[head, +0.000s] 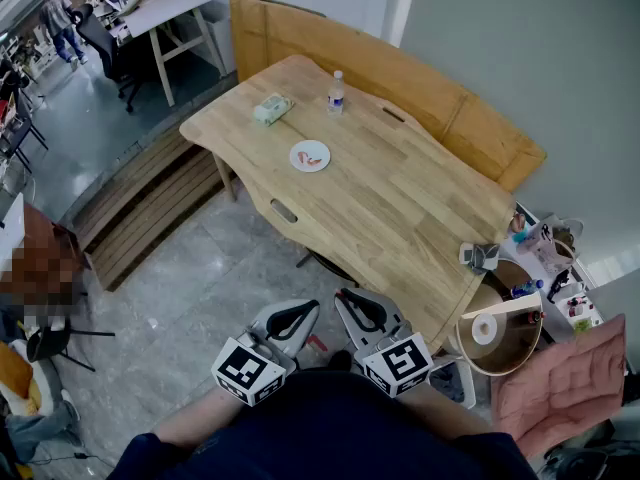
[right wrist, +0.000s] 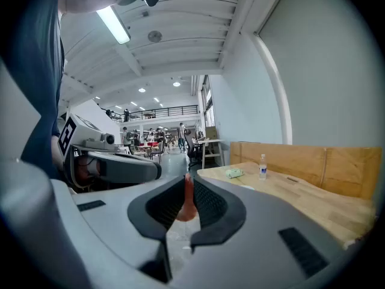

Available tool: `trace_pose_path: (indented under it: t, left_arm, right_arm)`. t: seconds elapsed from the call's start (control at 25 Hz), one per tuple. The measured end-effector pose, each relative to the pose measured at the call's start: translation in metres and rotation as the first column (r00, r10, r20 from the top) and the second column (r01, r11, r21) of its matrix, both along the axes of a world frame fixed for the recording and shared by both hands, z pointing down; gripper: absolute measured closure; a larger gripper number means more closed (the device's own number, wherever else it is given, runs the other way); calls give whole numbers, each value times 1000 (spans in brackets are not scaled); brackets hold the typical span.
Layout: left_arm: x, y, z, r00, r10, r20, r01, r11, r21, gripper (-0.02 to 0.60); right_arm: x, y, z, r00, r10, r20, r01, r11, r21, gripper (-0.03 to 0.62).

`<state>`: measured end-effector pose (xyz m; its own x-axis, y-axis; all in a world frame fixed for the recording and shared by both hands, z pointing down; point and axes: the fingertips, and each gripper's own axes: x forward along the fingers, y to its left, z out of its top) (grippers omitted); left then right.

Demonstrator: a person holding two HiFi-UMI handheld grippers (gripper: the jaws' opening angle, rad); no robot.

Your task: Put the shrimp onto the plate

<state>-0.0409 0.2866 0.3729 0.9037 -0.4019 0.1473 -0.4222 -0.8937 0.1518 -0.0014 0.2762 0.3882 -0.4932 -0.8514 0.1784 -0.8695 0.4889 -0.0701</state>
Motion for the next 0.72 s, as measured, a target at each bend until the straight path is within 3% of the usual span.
trace_pose_path:
  t: [0.72]
  left_arm:
    - [13,5,1,1000,-18,8,18,1000,-6,577]
  right_arm:
    - [10,2,-3,999,-29,28,29,1000,1,542]
